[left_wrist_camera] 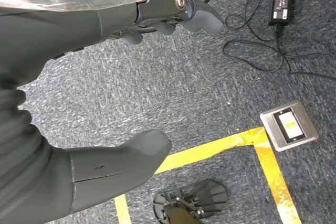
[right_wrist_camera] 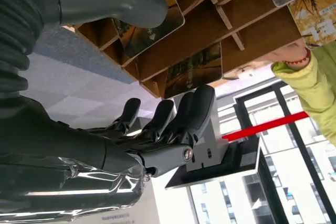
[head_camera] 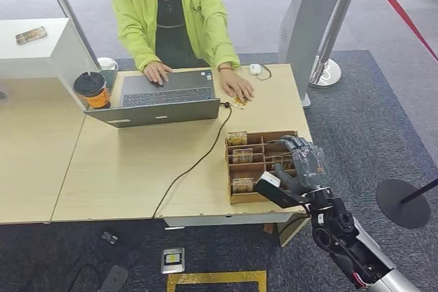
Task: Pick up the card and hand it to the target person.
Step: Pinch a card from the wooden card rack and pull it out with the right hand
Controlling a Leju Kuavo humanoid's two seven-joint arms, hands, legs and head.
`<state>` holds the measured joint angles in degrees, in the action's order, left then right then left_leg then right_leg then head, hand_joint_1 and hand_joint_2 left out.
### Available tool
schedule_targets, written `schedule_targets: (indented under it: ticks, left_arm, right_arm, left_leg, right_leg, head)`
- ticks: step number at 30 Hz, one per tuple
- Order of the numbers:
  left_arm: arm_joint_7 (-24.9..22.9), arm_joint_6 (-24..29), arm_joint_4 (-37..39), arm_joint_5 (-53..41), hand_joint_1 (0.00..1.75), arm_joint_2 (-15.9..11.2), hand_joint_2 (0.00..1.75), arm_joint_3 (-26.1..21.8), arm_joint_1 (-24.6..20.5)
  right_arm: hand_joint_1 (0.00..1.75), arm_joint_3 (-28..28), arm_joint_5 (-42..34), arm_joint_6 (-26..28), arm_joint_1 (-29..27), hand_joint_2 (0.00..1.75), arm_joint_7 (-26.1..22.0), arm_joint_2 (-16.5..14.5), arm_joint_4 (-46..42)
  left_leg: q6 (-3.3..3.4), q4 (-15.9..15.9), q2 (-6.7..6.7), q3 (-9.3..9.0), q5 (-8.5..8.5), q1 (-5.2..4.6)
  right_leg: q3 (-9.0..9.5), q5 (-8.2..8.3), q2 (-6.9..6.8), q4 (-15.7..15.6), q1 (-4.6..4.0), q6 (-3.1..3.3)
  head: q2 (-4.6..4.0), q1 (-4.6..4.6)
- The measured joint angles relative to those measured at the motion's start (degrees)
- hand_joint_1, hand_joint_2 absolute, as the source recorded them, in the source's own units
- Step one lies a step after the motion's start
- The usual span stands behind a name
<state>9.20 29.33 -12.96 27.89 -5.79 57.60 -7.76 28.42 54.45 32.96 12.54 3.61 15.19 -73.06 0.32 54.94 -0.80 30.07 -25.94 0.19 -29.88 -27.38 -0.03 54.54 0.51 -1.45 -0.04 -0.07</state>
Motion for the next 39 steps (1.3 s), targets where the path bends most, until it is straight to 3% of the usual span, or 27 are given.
schedule_targets:
  ticks: [13, 16, 30, 39]
  left_arm:
    - [0.0, 0.0, 0.0, 0.5, 0.00, 0.0, 1.75, 0.2, 0.2]
    - [0.1, 0.0, 0.0, 0.4, 0.00, 0.0, 1.75, 0.4, 0.1]
    - [0.3, 0.1, 0.0, 0.5, 0.00, 0.1, 1.75, 0.6, 0.1]
    - [0.3, 0.1, 0.0, 0.6, 0.00, 0.1, 1.75, 0.6, 0.1]
  right_arm:
    - [0.69, -1.1, 2.7, -3.4, -4.3, 1.75, 1.9, 0.0, -7.7]
    - [0.59, -1.3, 2.5, -4.1, -5.3, 1.75, 1.8, 0.0, -8.4]
    - [0.71, -1.2, 0.6, -3.9, -4.1, 1.75, -0.9, 0.0, -6.1]
    - [0.69, -1.0, -0.4, -3.5, -2.5, 1.75, -1.4, 0.0, -3.2]
  left_leg:
    - [0.00, 0.0, 0.01, 0.01, 0.00, 0.00]
    - [0.00, 0.0, 0.02, 0.01, 0.00, 0.00]
    - [0.00, 0.0, 0.03, 0.01, 0.00, 0.00]
    - [0.00, 0.0, 0.02, 0.02, 0.00, 0.00]
  right_leg:
    - [-0.02, -0.01, 0.00, 0.0, -0.01, 0.01]
    - [-0.01, -0.01, 0.00, 0.0, 0.00, 0.01]
    - [-0.01, 0.00, 0.00, 0.0, 0.00, 0.00]
    - [-0.01, 0.00, 0.00, 0.0, 0.00, 0.00]
  head:
    - [0.00, 0.00]
    - [0.00, -0.01]
    - [0.00, -0.02]
    - [0.00, 0.00]
